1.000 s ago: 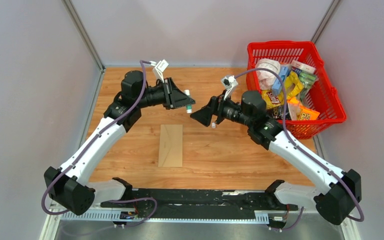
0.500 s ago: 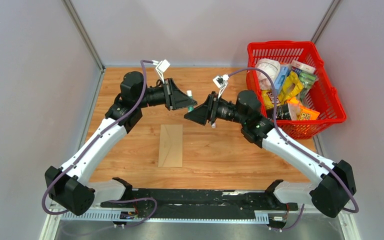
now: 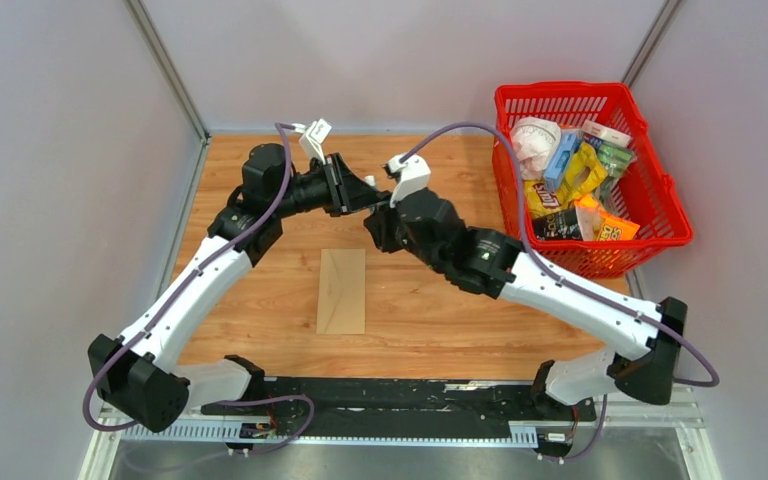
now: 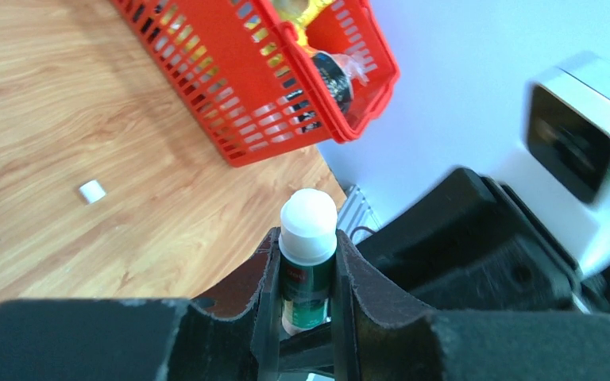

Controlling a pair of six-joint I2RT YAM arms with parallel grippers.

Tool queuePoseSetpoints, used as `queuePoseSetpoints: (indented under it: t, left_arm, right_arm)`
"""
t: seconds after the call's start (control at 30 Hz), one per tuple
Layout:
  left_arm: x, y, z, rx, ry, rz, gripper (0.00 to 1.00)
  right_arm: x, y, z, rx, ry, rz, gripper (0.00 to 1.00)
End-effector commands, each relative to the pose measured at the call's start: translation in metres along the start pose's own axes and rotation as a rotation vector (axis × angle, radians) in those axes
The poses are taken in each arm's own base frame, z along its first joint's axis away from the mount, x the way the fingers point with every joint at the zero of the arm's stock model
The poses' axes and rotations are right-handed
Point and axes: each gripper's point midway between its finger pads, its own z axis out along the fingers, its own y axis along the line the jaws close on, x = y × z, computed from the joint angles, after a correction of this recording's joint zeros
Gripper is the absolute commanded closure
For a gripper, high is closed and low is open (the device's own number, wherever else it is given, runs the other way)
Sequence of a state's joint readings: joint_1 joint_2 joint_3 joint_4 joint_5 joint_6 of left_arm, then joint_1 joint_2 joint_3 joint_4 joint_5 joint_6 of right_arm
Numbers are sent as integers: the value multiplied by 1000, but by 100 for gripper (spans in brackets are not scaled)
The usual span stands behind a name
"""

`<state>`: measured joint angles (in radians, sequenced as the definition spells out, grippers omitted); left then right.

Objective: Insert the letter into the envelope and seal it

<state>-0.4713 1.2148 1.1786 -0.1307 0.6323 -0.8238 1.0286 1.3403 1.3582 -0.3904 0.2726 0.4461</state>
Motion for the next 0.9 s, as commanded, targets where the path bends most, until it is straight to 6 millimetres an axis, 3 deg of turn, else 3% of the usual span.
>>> queuePoseSetpoints:
  t: [0.0, 0.17, 0.3, 0.47, 0.5, 0.53, 0.6, 0.73, 0.87]
  left_arm:
    - [-12, 1, -5, -90, -47, -31, 100]
    - [-14, 7, 2, -130, -46, -80, 100]
    - [-15, 8, 6, -129, -43, -87, 100]
    - [-16, 2, 2, -111, -40, -42, 100]
    - [-16, 0, 1, -100, -37, -21, 100]
    - [-15, -5, 1, -70, -25, 4, 100]
    - [-11, -13, -1, -20, -4, 45, 100]
    - [-4, -27, -7, 70, 28, 116, 100]
    - [4, -43, -10, 179, 54, 141, 100]
  right_arm:
    - [-31, -25, -11, 370, -127, -290, 100]
    - [-40, -6, -10, 569, -186, -580, 98]
    - [-38, 10, -4, 553, -178, -658, 72]
    - [-38, 9, -14, 235, -120, -412, 34]
    - [-40, 14, -22, 142, -117, -353, 29]
    - [-34, 5, -23, 82, -93, -310, 24]
    - [-35, 4, -36, -90, -88, -216, 15]
    - [-20, 6, -56, -362, -43, -102, 9]
    - [-12, 10, -59, -511, -30, 9, 9]
